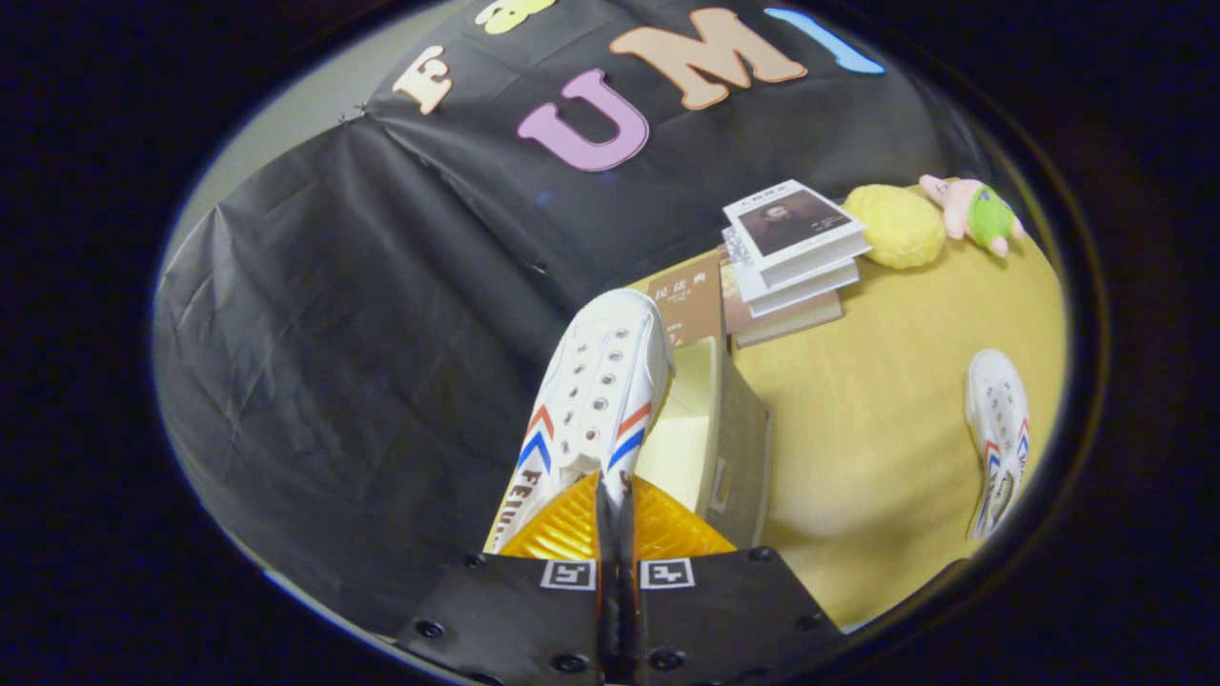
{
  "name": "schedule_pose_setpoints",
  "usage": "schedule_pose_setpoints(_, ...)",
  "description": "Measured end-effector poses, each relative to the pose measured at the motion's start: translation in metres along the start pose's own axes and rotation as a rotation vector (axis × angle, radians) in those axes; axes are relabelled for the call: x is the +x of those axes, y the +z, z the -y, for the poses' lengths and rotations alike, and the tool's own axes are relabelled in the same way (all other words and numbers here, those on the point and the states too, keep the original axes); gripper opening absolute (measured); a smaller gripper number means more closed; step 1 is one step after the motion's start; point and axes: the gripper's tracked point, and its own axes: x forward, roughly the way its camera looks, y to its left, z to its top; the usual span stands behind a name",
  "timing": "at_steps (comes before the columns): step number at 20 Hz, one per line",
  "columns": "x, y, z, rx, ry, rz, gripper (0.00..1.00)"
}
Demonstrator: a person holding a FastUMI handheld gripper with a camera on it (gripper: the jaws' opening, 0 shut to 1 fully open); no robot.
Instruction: Open the storage box then place both shoes into the box .Put the left shoe in first, then the right shoe, with the right side of both shoes facing outward in a uniform manner.
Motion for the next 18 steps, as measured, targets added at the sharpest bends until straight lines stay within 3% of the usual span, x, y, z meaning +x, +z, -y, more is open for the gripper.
schedule_pose_setpoints(13, 0.068, -0.06, 0.001, 0.038, -0.194, -0.147, 0.03)
schedule_pose_setpoints(18, 0.088, -0.081, -0.006, 0.023, -0.223, -0.215, 0.03)
